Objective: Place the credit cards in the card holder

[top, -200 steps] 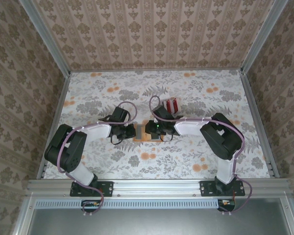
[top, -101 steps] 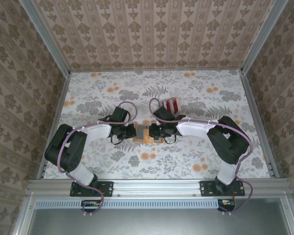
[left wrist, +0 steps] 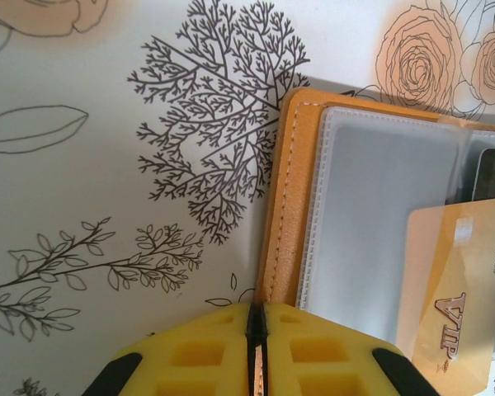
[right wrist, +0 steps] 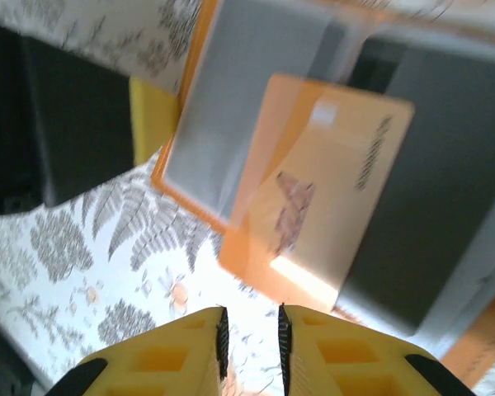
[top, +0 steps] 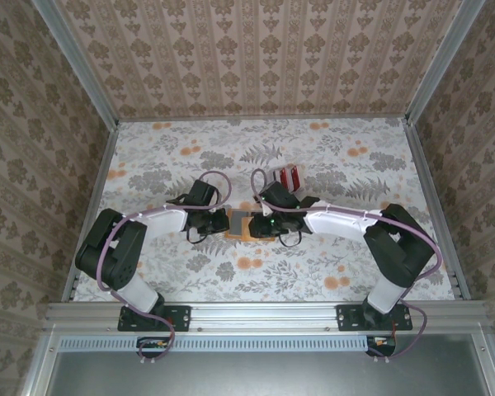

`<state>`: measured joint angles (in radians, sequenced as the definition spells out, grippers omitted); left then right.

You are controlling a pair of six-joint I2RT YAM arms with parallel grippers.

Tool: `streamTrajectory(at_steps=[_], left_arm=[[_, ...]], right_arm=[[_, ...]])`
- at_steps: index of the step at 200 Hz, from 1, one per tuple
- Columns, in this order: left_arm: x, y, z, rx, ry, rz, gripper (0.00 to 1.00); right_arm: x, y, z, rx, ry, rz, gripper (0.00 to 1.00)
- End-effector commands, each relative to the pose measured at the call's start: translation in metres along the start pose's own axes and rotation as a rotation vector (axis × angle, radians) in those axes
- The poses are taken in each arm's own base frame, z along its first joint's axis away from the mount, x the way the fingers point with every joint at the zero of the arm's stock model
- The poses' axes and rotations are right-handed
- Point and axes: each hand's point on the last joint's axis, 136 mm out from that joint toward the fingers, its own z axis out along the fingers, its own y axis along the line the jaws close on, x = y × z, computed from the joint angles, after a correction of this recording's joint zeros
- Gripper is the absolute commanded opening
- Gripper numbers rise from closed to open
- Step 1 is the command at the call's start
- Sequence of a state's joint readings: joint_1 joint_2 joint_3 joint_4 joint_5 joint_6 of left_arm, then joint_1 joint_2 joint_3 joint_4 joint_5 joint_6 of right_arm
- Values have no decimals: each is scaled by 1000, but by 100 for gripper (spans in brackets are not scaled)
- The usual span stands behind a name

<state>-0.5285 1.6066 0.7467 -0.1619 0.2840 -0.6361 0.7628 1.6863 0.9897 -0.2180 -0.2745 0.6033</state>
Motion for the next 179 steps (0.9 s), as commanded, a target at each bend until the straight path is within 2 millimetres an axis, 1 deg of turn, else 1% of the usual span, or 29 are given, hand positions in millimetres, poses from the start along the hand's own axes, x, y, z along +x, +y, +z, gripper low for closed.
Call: streamTrajectory(at_steps=[1, 25, 51, 86, 114, 141, 161, 179], left_arm=[[22, 14, 15, -48, 79, -11, 12], [24, 15, 17, -47, 84, -15, 12], [26, 16, 19, -47, 94, -16, 12], [26, 17, 19, -48, 90, -15, 12], [26, 17, 20, -49, 91, -16, 12], [26, 18, 19, -54, 96, -12, 12], [25, 19, 16, -59, 92, -7, 12], [25, 20, 16, -64, 89, -6, 12]], right_arm=[[32, 9, 4, -25, 100, -25, 25], [42, 8, 17, 10, 116, -37, 25], [41, 4, 30, 34, 100, -23, 24], [37, -10, 42, 100, 64, -16, 22], [19, -15, 43, 138, -15, -38, 21], [6, -19, 55, 153, -58, -36, 21], [-6, -18, 56, 157, -103, -36, 21], [-17, -13, 55, 144, -131, -49, 21]])
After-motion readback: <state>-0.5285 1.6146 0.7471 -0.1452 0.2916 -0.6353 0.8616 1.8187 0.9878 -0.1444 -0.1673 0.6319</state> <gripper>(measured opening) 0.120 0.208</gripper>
